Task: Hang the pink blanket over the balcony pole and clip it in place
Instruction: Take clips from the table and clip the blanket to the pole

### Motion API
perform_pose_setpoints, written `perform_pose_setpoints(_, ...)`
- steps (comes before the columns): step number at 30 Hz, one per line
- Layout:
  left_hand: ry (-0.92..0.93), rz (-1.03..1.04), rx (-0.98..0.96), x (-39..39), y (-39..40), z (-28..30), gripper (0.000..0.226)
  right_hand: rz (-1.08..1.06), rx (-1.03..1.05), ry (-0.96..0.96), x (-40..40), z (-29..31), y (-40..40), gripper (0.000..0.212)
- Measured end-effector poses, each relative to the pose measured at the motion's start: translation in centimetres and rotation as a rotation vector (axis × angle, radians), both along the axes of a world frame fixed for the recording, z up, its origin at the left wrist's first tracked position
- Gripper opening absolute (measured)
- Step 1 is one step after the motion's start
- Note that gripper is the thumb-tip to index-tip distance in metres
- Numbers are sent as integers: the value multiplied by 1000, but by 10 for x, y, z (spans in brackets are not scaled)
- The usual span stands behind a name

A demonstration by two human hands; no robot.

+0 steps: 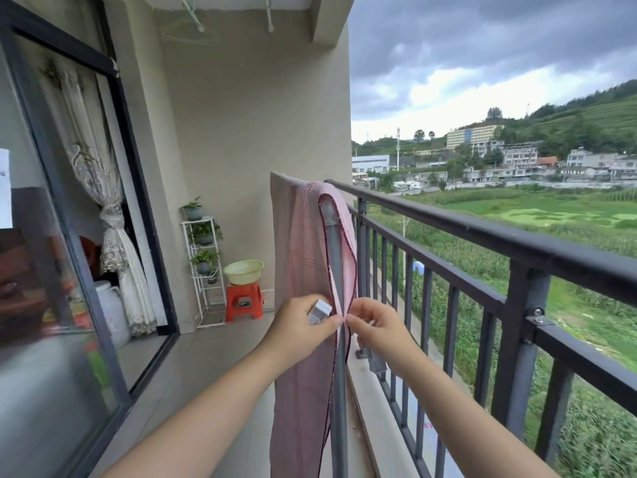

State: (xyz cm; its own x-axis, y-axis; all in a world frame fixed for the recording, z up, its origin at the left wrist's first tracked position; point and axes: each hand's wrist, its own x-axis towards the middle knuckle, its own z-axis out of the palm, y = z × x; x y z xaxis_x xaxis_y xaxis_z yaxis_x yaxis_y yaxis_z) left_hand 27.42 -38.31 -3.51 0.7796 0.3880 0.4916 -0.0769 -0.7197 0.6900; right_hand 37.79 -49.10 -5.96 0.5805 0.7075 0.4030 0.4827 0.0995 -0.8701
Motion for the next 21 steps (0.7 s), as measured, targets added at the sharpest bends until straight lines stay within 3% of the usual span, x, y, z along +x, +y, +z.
perform_pose_setpoints(6, 30, 6, 20, -5, 1, 3, 41, -63, 55, 52, -7, -18, -1, 31)
perform_pose_setpoints(9, 27, 26, 20, -4, 3, -2, 40, 5, 78, 131, -9, -26, -5, 26)
perform_pose_setpoints(16, -8, 50, 96, -2, 3, -4, 37, -168, 127, 31, -10, -32, 3, 39)
perform_pose_setpoints(21, -1, 59, 55, -2, 6, -5, 39, -224, 309, 27, -20, -41, -14, 32)
